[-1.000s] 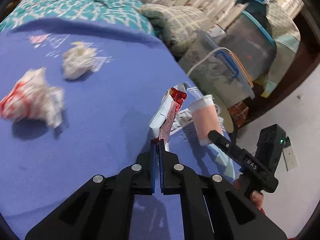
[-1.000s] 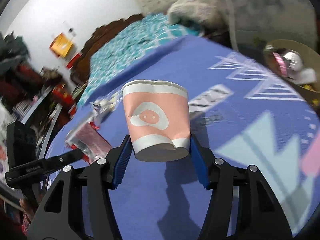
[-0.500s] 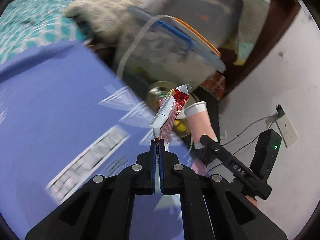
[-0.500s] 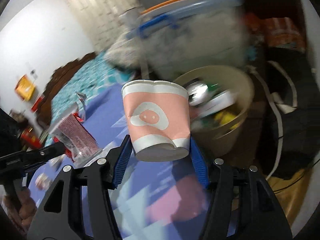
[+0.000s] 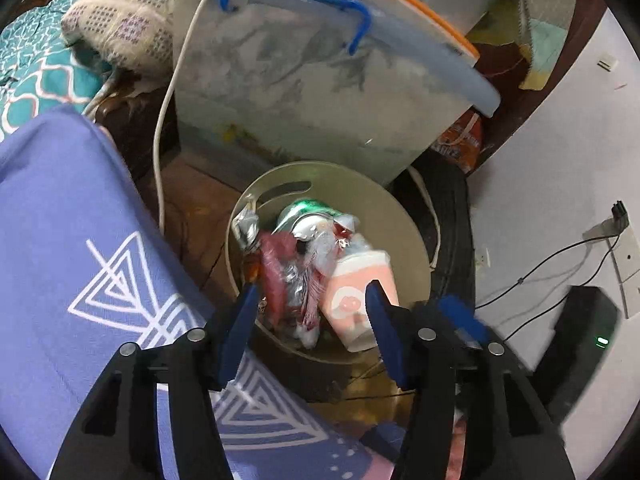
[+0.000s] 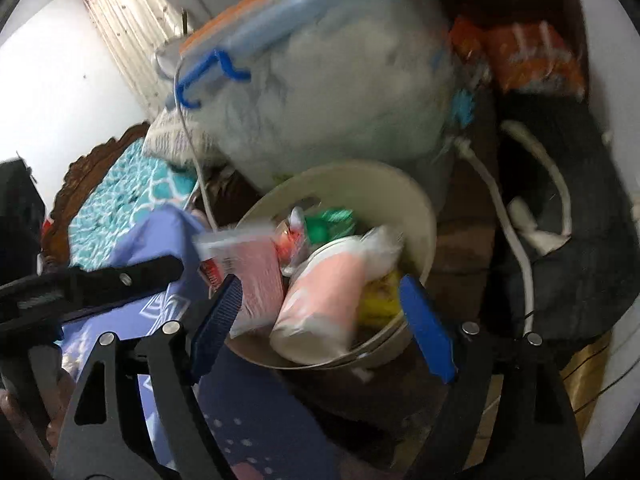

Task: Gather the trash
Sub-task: 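Open both tools over the beige bin to drop the packet and cup, then move both open tools back to the crumpled tissues on the bed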

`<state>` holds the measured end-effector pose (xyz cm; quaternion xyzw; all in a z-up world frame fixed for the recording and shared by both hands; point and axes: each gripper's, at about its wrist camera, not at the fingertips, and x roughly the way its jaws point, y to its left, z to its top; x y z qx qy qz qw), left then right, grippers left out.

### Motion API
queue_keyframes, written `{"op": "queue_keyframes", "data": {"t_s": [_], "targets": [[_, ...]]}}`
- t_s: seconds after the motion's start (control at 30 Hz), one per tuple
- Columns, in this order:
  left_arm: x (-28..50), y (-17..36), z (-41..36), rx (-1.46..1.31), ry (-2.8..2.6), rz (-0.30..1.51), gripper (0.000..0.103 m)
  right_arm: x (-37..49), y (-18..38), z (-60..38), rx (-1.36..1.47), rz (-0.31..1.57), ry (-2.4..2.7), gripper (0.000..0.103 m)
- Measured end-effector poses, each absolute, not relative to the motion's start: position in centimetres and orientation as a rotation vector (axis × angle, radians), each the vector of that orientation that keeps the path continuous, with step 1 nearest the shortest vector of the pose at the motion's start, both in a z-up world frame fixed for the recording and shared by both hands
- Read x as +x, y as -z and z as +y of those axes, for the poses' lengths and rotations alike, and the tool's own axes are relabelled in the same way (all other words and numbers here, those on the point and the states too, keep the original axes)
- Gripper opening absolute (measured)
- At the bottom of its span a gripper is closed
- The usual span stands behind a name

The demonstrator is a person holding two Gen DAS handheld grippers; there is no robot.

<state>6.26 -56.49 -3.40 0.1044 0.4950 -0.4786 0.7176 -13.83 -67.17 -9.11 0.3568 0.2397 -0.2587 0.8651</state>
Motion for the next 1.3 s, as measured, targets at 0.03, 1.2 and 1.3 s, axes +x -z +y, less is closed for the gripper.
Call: {"op": "queue_keyframes", "data": {"t_s": [0.03,1.2,1.3], "targets": [[6.3,3.4,-55.8,0.218,1.066,1.102,0.052,-14.5,8.9,-66.9,0.757,0.478,0.542,0.081],[0.1,-2.6,-18.2,0.232,0.699,0.622,0.053,-14.5,-0.9,-34.9,0.578,0.461,0.331,0.080],[0.4,-2.7,-16.3,0.222,0.664,0.606,0.053,-14.1,-1.3,-33.6,0.559,0.461,0.322,0.080]]}}
